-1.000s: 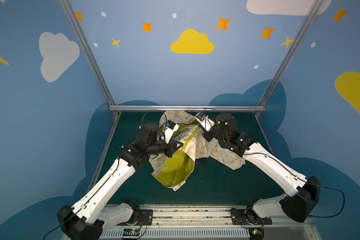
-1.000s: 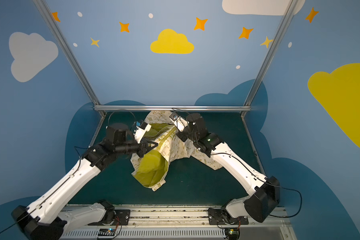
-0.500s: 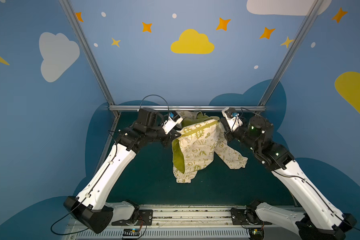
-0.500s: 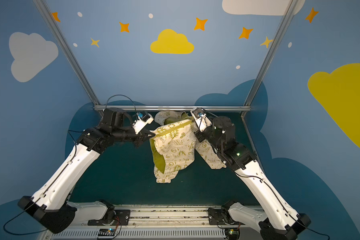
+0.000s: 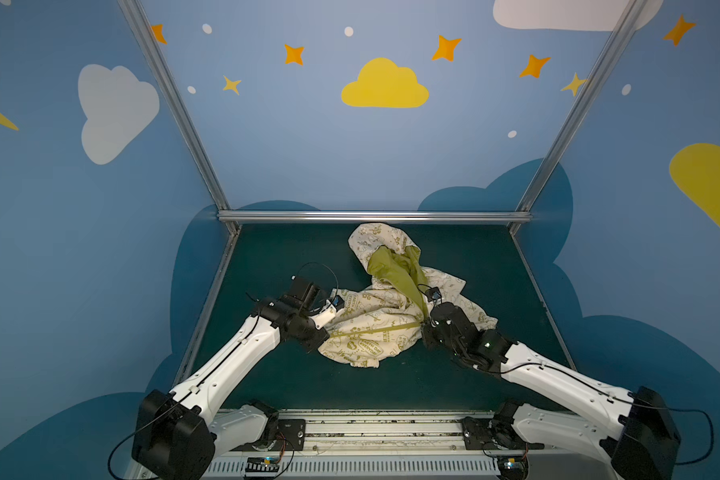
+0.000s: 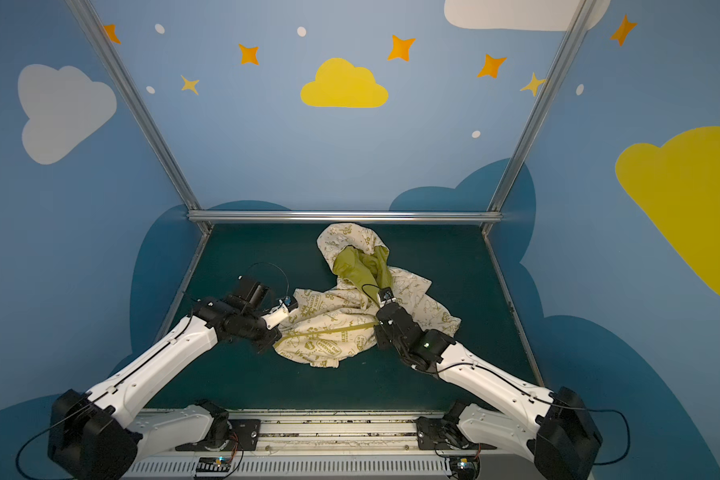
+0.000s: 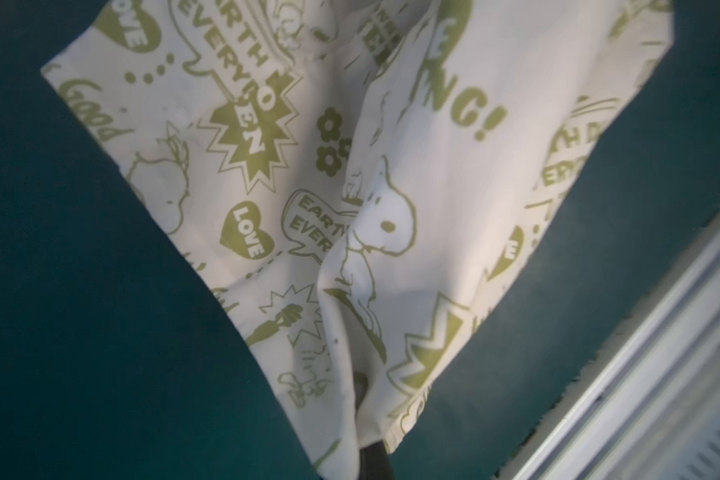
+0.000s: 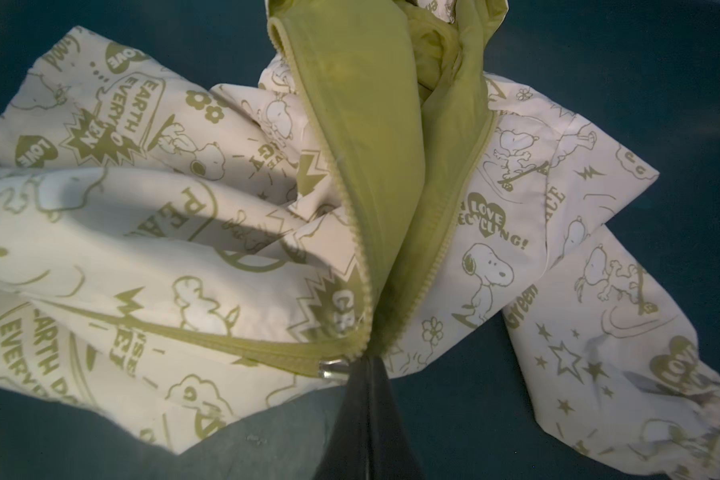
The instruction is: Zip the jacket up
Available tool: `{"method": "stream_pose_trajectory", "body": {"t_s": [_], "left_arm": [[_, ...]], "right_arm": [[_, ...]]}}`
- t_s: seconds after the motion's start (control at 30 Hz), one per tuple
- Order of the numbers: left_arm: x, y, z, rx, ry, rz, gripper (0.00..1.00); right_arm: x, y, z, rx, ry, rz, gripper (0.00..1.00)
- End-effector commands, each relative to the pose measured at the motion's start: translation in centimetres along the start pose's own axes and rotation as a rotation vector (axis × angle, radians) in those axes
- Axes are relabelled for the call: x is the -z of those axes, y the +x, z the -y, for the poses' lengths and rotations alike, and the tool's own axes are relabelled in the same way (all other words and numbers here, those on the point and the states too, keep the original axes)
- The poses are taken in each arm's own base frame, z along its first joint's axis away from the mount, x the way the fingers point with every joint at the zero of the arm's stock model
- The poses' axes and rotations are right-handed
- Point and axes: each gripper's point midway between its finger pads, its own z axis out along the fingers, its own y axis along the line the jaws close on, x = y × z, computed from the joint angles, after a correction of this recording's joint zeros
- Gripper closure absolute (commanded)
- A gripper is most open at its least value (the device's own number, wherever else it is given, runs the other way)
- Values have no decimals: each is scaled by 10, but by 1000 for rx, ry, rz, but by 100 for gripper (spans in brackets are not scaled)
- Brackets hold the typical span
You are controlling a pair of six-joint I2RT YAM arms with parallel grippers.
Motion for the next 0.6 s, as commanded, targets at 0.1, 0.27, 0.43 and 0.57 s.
{"method": "stream_pose_trajectory", "body": {"t_s": [0.1, 0.27, 0.43, 0.57], "left_arm": [[-2, 52, -70, 53, -339, -217, 97], [30, 37, -104, 116, -426, -100, 97], [50, 36, -133, 134, -449, -98, 97], [66, 26, -152, 140, -478, -59, 97]], "right_arm": [[-4, -43, 21, -77, 156, 156, 100], [6, -88, 41, -37, 211, 206, 100], [24, -123, 79, -85, 243, 264, 100], [39, -140, 100, -95, 266, 288, 100]]}}
